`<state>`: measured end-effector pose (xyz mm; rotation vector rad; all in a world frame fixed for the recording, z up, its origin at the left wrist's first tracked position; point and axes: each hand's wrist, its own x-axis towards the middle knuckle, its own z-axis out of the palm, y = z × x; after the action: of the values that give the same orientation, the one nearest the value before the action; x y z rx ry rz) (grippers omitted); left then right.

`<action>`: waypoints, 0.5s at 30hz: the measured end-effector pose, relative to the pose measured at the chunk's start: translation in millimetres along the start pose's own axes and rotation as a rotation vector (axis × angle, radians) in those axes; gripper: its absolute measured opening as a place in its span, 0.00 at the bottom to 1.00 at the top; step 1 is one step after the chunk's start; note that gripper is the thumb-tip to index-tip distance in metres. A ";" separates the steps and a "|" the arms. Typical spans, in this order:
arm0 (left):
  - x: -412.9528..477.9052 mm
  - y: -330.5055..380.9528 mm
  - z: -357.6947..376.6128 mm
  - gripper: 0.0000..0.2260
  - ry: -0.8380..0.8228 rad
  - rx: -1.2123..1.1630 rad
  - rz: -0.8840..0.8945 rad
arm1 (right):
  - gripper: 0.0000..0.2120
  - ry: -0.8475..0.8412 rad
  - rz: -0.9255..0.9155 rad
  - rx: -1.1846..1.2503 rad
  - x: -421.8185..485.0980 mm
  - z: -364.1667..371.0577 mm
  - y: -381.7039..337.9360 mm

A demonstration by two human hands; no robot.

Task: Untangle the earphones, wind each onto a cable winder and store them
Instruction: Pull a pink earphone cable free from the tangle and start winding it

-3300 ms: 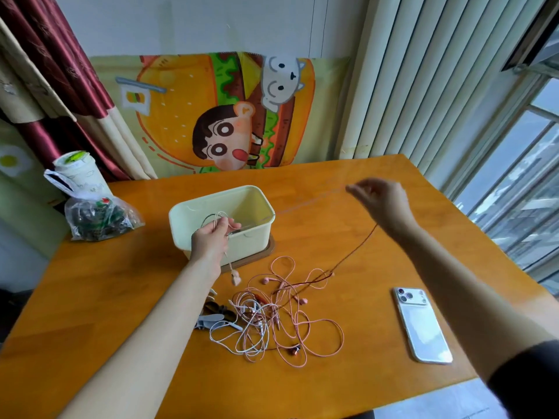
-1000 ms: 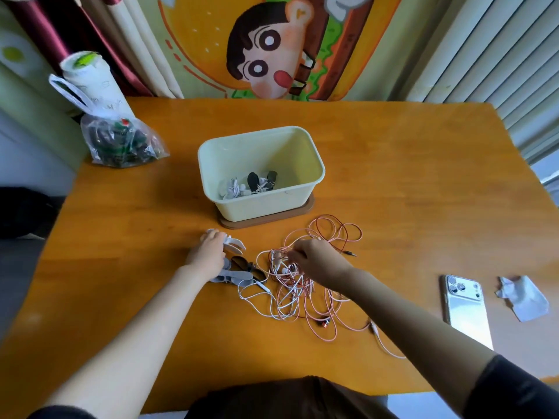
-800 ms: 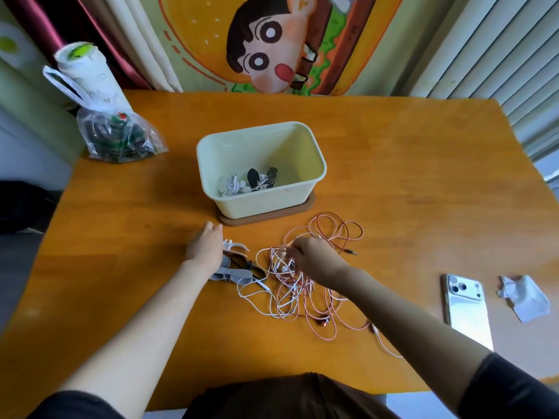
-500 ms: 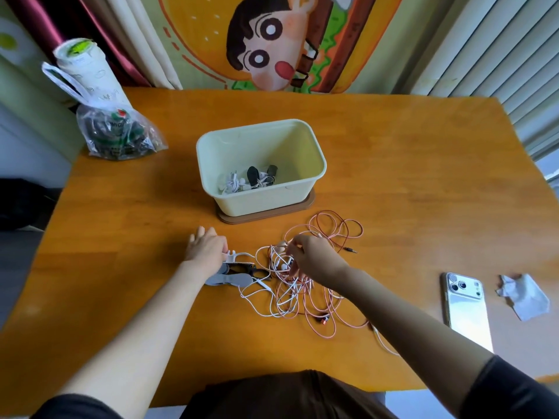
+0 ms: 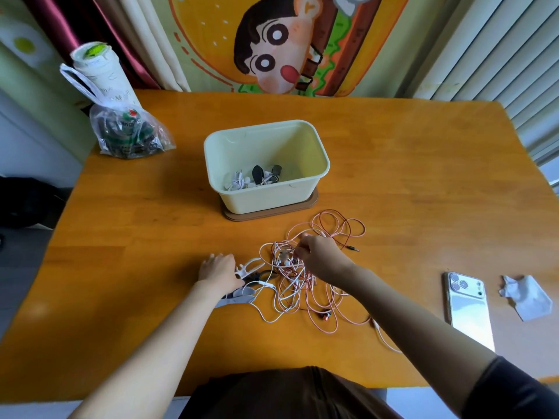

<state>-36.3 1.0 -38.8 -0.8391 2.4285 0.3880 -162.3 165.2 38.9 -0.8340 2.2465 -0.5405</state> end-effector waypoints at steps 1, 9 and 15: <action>-2.7 0.9 -1.0 0.17 0.019 -0.024 0.004 | 0.12 0.014 -0.008 -0.001 0.7 -0.1 1.3; -17.6 15.9 -16.9 0.11 0.099 -0.421 0.032 | 0.12 0.125 -0.033 0.055 -8.1 -16.8 5.9; -40.0 56.9 -38.2 0.09 0.023 -0.883 0.207 | 0.10 0.357 -0.249 0.234 -17.8 -37.6 -29.0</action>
<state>-61.1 47.5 20.4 -0.9124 2.3332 1.6016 -166.9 162.3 89.3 -0.9603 2.3425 -1.1235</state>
